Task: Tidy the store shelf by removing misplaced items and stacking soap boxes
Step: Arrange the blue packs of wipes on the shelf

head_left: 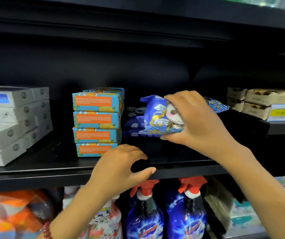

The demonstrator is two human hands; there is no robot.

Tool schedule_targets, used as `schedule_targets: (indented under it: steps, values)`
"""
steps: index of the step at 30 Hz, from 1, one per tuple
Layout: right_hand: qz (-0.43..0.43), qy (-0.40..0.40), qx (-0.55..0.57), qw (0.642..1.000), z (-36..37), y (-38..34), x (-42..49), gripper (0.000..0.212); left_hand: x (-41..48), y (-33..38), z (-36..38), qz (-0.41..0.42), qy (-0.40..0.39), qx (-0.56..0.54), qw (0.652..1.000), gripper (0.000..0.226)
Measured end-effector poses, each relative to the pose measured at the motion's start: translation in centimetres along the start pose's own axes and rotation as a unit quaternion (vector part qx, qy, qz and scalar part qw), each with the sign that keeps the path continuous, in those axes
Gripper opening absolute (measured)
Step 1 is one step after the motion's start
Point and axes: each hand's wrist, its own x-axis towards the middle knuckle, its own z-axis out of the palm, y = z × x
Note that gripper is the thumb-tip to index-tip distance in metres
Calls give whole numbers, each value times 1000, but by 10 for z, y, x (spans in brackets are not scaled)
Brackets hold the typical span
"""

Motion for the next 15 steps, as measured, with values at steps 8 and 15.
schedule_targets:
  steps: [8,15]
  values:
    - [53,0,-21,998,-16,52,-80,88,29,23,-12,-27,78,-79,993,49]
    - [84,1,-30,996,-21,73,-107,90,122,14,-19,-111,-58,93,988,86]
